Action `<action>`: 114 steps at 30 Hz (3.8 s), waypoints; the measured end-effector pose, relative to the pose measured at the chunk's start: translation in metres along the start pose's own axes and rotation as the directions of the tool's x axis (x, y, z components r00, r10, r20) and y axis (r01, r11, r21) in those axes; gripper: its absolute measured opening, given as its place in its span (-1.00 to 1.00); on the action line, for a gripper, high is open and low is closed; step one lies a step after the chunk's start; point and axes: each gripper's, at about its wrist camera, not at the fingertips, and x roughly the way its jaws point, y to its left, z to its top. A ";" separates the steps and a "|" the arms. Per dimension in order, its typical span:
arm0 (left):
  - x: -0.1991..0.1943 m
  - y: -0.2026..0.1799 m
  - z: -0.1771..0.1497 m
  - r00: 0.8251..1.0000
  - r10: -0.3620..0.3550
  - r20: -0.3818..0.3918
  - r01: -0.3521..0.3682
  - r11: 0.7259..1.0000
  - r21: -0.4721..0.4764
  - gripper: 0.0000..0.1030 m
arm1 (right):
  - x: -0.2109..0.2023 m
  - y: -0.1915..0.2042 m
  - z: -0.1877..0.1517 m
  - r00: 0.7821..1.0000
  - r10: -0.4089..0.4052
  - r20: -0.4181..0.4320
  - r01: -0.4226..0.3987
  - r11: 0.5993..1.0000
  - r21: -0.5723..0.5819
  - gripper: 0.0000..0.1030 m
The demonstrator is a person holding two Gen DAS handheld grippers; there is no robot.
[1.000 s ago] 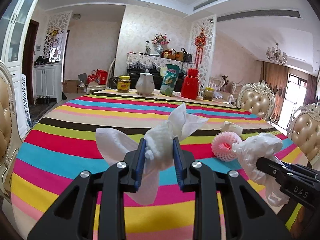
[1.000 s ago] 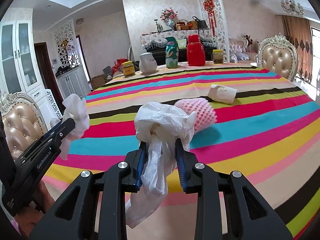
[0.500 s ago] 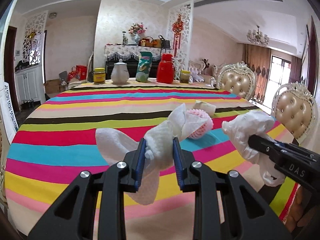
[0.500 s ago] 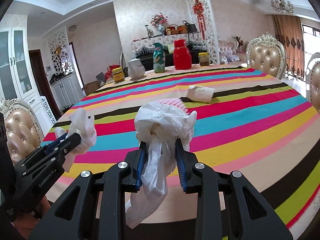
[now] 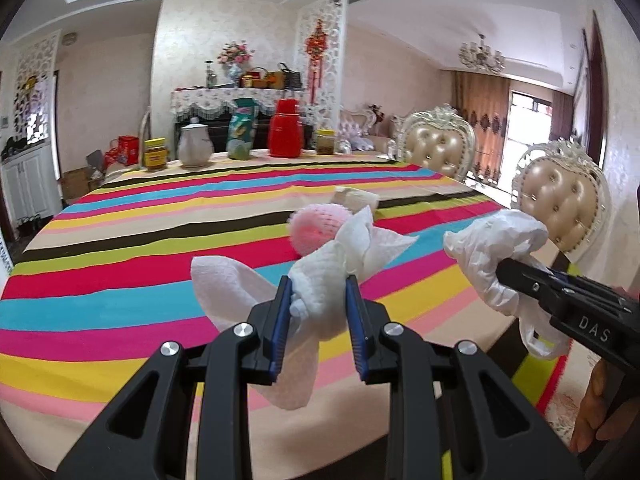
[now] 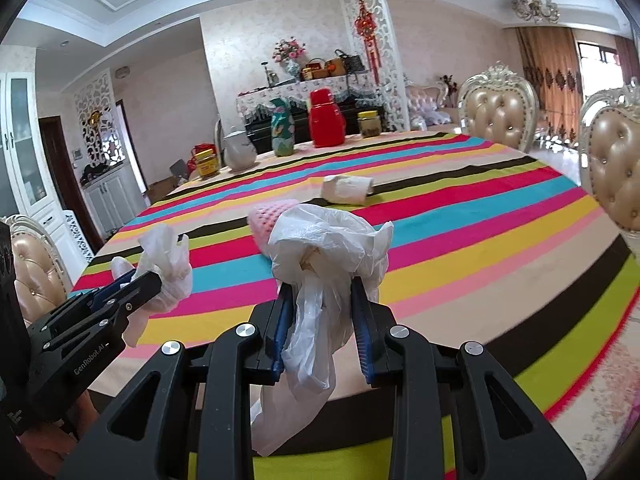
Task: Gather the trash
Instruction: 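Carry the white tissue and plastic bag over to the pink trash bin, then open both tools to release the tissue and plastic bag into the bin, then move both open tools back over the striped table, then grasp the pink foam net sleeve with the left tool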
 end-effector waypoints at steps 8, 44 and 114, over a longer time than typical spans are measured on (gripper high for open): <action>0.005 -0.052 0.001 0.995 -0.096 -0.014 0.096 0.992 0.082 -0.49 | -0.030 -0.034 -0.007 0.998 -0.052 0.029 0.052 0.999 -0.010 -0.46; 0.020 -0.386 -0.019 0.615 -0.734 -0.288 0.788 0.560 0.257 -0.46 | -0.238 -0.288 -0.089 0.759 -0.651 0.009 0.600 0.706 0.376 -0.45; 0.190 0.018 0.063 0.968 0.049 -0.246 -0.041 0.998 0.039 0.88 | 0.099 -0.087 0.073 0.994 -0.079 -0.069 0.078 0.997 -0.009 0.20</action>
